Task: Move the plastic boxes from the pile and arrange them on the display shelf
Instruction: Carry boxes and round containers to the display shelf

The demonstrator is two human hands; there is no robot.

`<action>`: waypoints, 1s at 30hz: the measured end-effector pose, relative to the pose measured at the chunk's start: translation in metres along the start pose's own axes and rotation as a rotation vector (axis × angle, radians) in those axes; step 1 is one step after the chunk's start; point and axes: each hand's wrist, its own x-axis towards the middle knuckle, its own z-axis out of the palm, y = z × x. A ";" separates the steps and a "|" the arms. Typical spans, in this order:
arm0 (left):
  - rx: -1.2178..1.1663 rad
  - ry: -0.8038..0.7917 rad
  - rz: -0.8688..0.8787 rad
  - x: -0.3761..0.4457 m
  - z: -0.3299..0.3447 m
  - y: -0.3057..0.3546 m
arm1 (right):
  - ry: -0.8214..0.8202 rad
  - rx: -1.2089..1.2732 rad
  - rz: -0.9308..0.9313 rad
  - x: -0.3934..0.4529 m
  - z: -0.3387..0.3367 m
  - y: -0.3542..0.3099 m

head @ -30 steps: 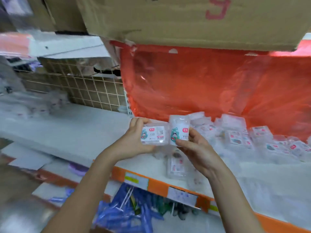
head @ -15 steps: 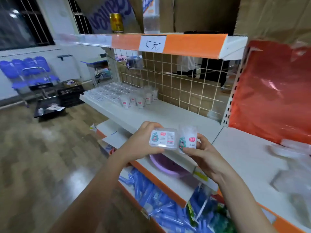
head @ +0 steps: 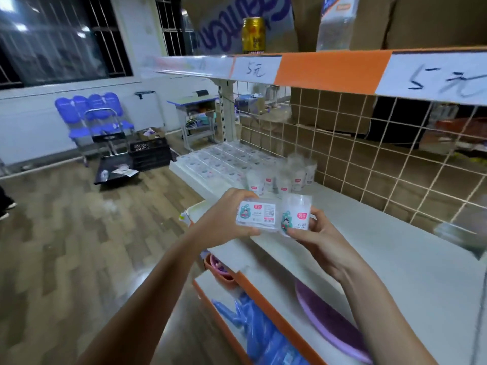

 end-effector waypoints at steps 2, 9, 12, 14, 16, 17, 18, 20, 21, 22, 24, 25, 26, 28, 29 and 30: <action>0.009 0.006 0.027 0.028 -0.015 -0.017 | 0.008 0.002 -0.024 0.028 0.009 -0.008; -0.007 -0.026 0.099 0.094 -0.044 -0.071 | 0.082 -0.031 -0.080 0.099 0.036 -0.017; -0.032 -0.074 0.117 0.112 -0.045 -0.093 | 0.156 -0.050 -0.076 0.117 0.043 -0.010; -0.058 -0.116 0.137 0.126 -0.045 -0.108 | 0.194 -0.071 -0.066 0.126 0.046 -0.005; -0.084 -0.161 0.164 0.141 -0.046 -0.122 | 0.246 -0.081 -0.058 0.135 0.051 0.000; -0.090 -0.182 0.185 0.148 -0.047 -0.128 | 0.283 -0.079 -0.059 0.138 0.053 0.004; -0.098 -0.204 0.205 0.155 -0.047 -0.135 | 0.327 -0.069 -0.061 0.142 0.056 0.007; -0.121 -0.251 0.240 0.167 -0.051 -0.147 | 0.413 -0.047 -0.074 0.148 0.062 0.014; -0.130 -0.275 0.260 0.173 -0.053 -0.153 | 0.448 -0.035 -0.083 0.151 0.065 0.017; -0.135 -0.299 0.279 0.179 -0.055 -0.159 | 0.487 -0.023 -0.094 0.153 0.069 0.020; -0.139 -0.339 0.317 0.189 -0.058 -0.169 | 0.573 -0.014 -0.123 0.155 0.074 0.026; -0.140 -0.356 0.336 0.193 -0.060 -0.174 | 0.607 -0.015 -0.136 0.157 0.076 0.028; -0.139 -0.372 0.351 0.196 -0.060 -0.180 | 0.640 -0.020 -0.141 0.158 0.078 0.031; -0.143 -0.406 0.371 0.200 -0.061 -0.190 | 0.715 -0.043 -0.151 0.161 0.080 0.038; -0.147 -0.426 0.376 0.201 -0.061 -0.195 | 0.754 -0.055 -0.153 0.162 0.080 0.042; -0.149 -0.447 0.381 0.201 -0.060 -0.200 | 0.793 -0.069 -0.148 0.163 0.080 0.047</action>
